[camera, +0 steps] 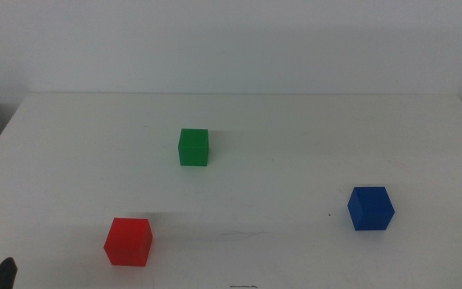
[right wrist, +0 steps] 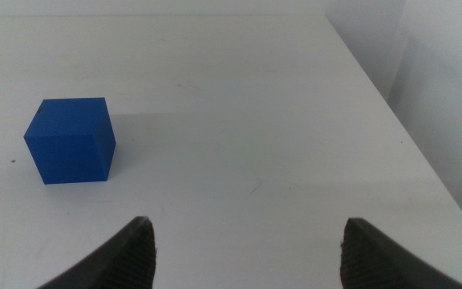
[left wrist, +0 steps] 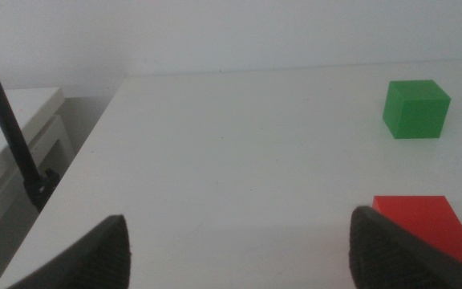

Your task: Stack red cubes first, then green, then blue cubes in a specific spot.

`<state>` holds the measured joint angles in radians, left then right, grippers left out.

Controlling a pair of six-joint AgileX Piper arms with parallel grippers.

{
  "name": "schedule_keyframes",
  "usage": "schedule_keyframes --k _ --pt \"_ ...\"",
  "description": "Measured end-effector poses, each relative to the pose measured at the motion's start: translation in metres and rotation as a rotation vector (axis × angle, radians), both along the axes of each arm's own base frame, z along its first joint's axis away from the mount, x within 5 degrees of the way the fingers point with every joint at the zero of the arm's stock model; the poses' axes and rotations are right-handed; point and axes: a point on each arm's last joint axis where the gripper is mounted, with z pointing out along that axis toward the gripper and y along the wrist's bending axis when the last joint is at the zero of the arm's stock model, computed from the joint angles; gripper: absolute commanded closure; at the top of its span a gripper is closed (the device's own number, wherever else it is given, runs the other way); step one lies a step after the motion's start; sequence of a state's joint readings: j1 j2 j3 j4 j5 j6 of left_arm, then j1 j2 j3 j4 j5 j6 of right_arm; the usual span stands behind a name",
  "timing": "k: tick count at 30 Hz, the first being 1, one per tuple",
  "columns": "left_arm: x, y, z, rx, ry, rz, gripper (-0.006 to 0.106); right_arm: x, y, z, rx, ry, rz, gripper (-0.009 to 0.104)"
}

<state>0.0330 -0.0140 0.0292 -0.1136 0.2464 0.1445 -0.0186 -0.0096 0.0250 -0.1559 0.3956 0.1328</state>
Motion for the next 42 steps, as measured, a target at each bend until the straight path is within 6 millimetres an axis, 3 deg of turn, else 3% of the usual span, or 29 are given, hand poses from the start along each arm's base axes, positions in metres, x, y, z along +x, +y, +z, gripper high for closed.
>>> schedule_keyframes --k 6,10,14,19,23,29,36,42 --pt "0.0 -0.001 0.009 -0.002 0.09 -0.021 0.007 0.0 0.0 0.0 0.0 0.0 0.0 0.036" --pt "0.012 -0.005 0.051 -0.001 0.304 -0.078 0.007 0.0 0.0 0.0 0.0 0.0 0.0 0.036" --pt "0.036 -0.009 0.097 0.002 0.505 -0.115 0.007 0.0 0.0 0.0 0.0 0.0 0.0 0.036" --pt "0.069 -0.011 0.121 -0.043 0.769 -0.111 0.007 0.0 0.0 0.0 0.0 0.0 0.0 0.036" --pt "0.096 -0.012 0.122 -0.085 0.953 -0.088 0.007 0.0 0.0 0.0 0.0 0.0 0.0 0.036" --pt "0.128 -0.014 0.113 -0.099 1.055 -0.081 0.007 0.0 0.0 0.0 0.0 0.0 0.0 0.036" --pt "0.139 -0.016 0.106 -0.131 1.073 -0.086 0.007 0.0 0.0 0.0 0.0 0.0 0.0 0.036" --pt "0.153 -0.039 0.105 -0.17 1.005 -0.154 0.007 0.0 0.0 0.0 0.0 0.0 0.0 0.036"
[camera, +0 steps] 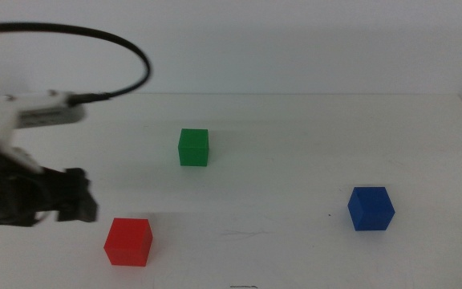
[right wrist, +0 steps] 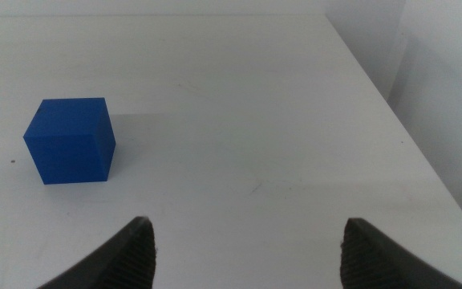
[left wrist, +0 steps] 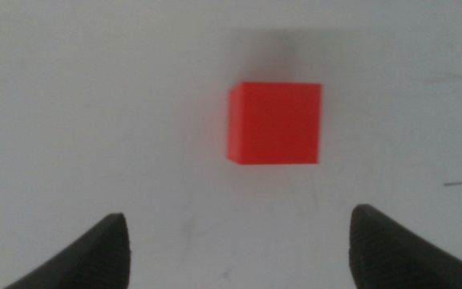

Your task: Stack red cubes first, then green, then blue cubes in a specific spot.

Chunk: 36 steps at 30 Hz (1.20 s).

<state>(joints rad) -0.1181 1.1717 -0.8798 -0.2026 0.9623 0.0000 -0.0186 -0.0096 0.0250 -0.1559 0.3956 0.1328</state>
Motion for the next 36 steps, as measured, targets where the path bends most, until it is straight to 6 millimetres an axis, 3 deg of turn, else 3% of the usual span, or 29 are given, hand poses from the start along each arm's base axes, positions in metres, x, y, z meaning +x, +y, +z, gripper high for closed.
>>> schedule_keyframes --k 12,20,36 --pt "0.048 -0.076 -0.035 0.156 0.146 -0.087 0.007 0.0 0.0 0.0 0.0 0.0 0.0 0.036" --pt "0.066 -0.085 -0.068 0.208 0.238 -0.102 0.007 0.0 0.0 0.0 0.0 0.0 0.0 0.036" --pt "0.085 -0.081 -0.107 0.226 0.299 -0.081 0.011 0.0 0.0 0.0 0.0 0.0 0.0 0.036"
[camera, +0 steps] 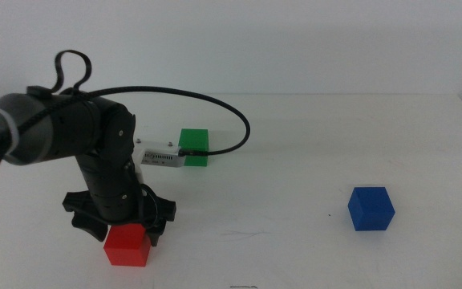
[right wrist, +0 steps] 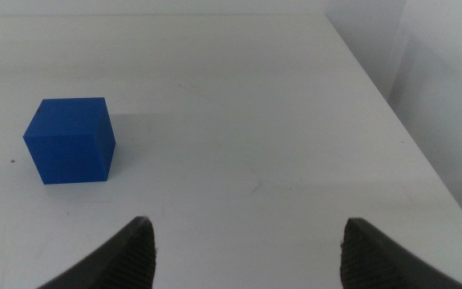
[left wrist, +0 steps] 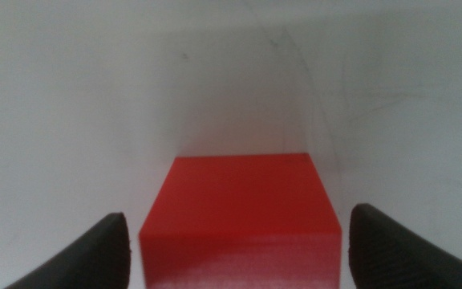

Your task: Stack red cubes first, then green, then blue cubes in a specific spot.

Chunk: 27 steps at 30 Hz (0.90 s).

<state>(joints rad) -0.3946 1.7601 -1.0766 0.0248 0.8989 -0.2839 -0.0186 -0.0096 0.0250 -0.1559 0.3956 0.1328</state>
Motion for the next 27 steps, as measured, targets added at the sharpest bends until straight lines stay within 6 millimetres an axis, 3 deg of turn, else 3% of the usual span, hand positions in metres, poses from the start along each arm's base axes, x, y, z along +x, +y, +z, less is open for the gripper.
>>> schedule_keyframes --k 4,9,15,20,27 --pt "0.002 -0.001 -0.009 0.002 0.015 -0.006 0.024 0.0 0.0 0.0 0.0 0.0 0.0 0.036" --pt "0.004 -0.002 -0.01 -0.007 0.006 -0.003 0.056 0.0 0.0 0.0 0.0 0.0 0.0 0.036" --pt "0.0 -0.003 0.006 -0.05 -0.03 0.016 0.083 0.0 0.0 0.0 0.0 0.0 0.0 0.036" --pt "0.003 -0.015 0.028 -0.085 -0.047 0.114 0.09 0.0 0.0 0.0 0.0 0.0 0.0 0.036" --pt "0.022 -0.078 0.047 -0.109 -0.073 0.093 0.09 0.0 0.0 0.0 0.0 0.0 0.0 0.036"
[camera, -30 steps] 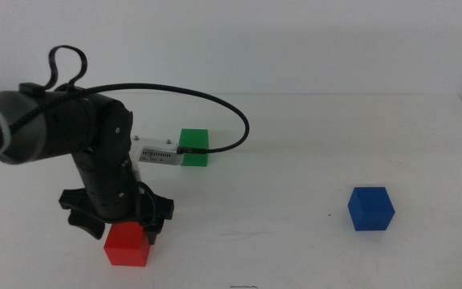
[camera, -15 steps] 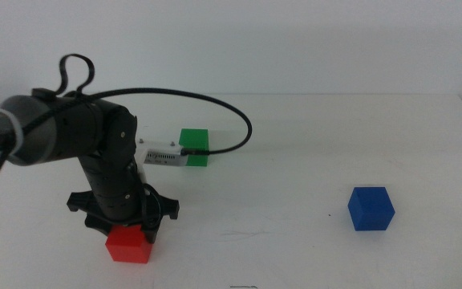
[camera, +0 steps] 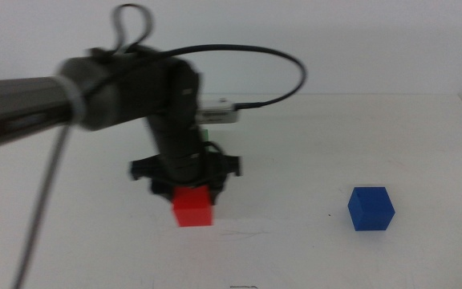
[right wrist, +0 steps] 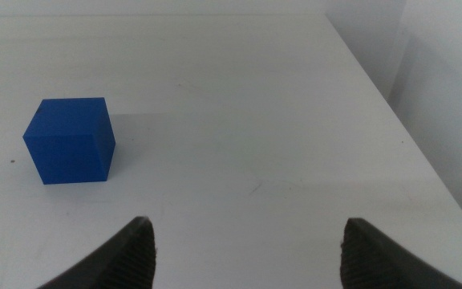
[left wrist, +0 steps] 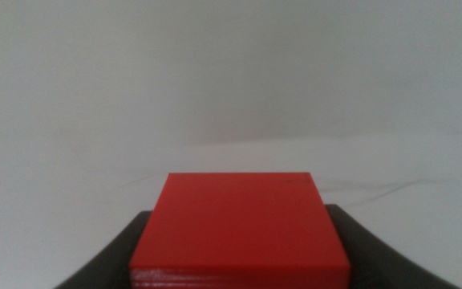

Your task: Stack red cubes first, then green, then blue cubes in a specific spot.

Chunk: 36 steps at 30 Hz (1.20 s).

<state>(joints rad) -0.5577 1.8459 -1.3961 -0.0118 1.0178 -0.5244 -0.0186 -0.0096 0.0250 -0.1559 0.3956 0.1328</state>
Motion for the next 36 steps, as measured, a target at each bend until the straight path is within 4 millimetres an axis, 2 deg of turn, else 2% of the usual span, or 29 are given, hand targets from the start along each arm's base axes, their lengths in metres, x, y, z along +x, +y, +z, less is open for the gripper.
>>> schedule_keyframes --k 6,12,29,36 --pt "0.015 -0.048 -0.014 0.031 0.056 -0.047 0.09 0.0 0.0 0.0 0.0 0.0 0.0 0.036" --pt "0.019 -0.077 -0.023 0.027 0.061 -0.072 0.09 0.0 0.0 0.0 0.0 0.0 0.0 0.036" --pt "0.025 -0.087 -0.048 0.03 0.066 -0.069 0.09 0.0 0.0 0.0 0.0 0.0 0.0 0.036" --pt "0.026 -0.087 -0.05 0.033 0.069 -0.052 0.089 0.0 0.0 0.0 0.0 0.0 0.0 0.036"
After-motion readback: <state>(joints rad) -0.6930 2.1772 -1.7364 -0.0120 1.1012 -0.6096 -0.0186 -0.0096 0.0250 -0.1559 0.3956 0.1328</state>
